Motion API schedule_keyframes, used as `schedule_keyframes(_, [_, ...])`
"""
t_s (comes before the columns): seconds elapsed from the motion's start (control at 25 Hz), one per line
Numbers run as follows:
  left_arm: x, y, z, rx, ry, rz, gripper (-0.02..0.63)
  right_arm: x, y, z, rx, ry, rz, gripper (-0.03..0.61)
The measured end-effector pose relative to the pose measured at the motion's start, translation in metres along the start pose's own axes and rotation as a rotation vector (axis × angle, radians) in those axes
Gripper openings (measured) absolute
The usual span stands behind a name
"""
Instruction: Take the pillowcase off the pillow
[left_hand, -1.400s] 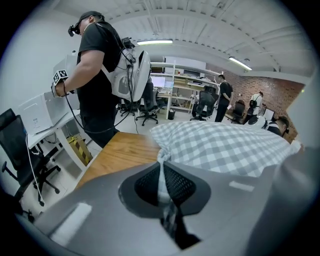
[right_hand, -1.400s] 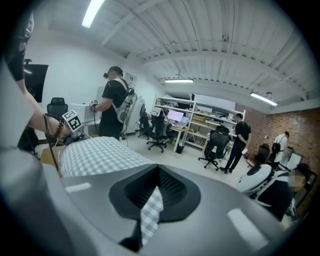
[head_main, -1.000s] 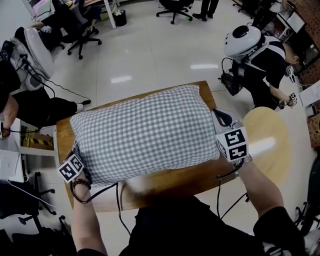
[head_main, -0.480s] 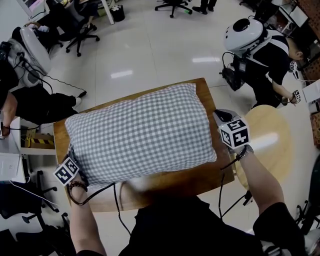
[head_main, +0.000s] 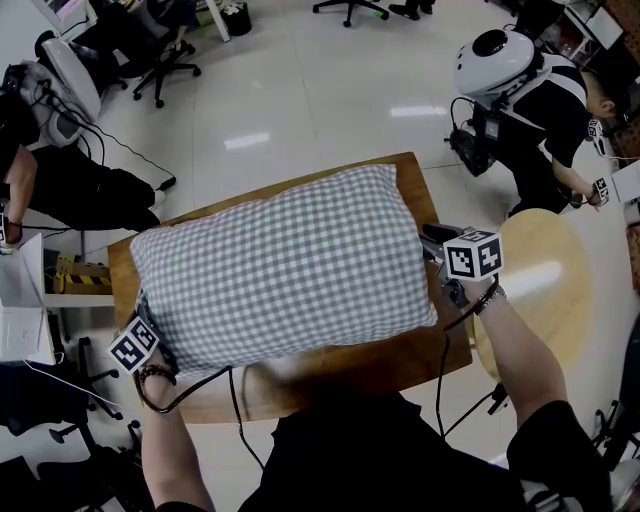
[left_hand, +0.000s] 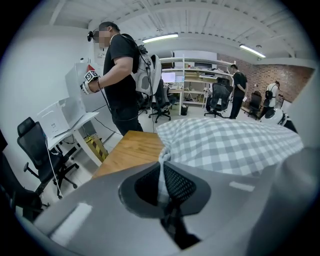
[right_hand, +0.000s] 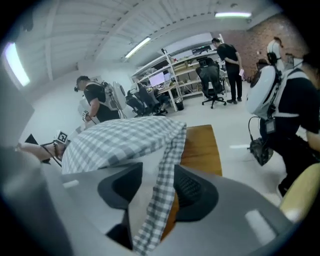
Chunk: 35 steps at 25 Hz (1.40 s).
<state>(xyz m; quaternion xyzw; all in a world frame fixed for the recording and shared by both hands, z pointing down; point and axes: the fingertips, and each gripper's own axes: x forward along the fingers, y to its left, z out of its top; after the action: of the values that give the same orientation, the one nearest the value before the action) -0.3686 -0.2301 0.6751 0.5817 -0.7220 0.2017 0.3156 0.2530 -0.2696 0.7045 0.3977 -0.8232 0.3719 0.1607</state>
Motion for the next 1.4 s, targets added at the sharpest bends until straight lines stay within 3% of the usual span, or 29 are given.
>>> schedule_keyframes(0.24, [0.002, -0.003, 0.001, 0.028, -0.008, -0.006, 0.006, 0.002, 0.020, 0.014, 0.138, -0.045, 0.164, 0.250])
schedule_keyframes(0.4, [-0.001, -0.003, 0.002, 0.027, -0.013, -0.013, 0.006, 0.003, 0.040, 0.016, 0.186, -0.022, 0.264, 0.308])
schedule_keyframes(0.72, [-0.009, -0.022, 0.003, 0.028, -0.026, -0.031, 0.006, 0.015, 0.038, 0.003, 0.192, 0.075, 0.292, 0.327])
schedule_keyframes(0.8, [-0.007, -0.022, 0.000, 0.032, -0.029, -0.039, 0.006, 0.020, 0.039, -0.004, 0.196, 0.083, 0.292, 0.302])
schedule_keyframes(1.08, [-0.006, 0.002, 0.003, 0.021, -0.047, -0.040, 0.006, 0.029, 0.048, 0.001, 0.103, 0.035, 0.186, 0.101])
schedule_keyframes(1.4, [-0.028, -0.007, 0.004, -0.021, -0.075, -0.025, 0.005, -0.015, 0.038, 0.019, -0.037, -0.012, 0.042, 0.034])
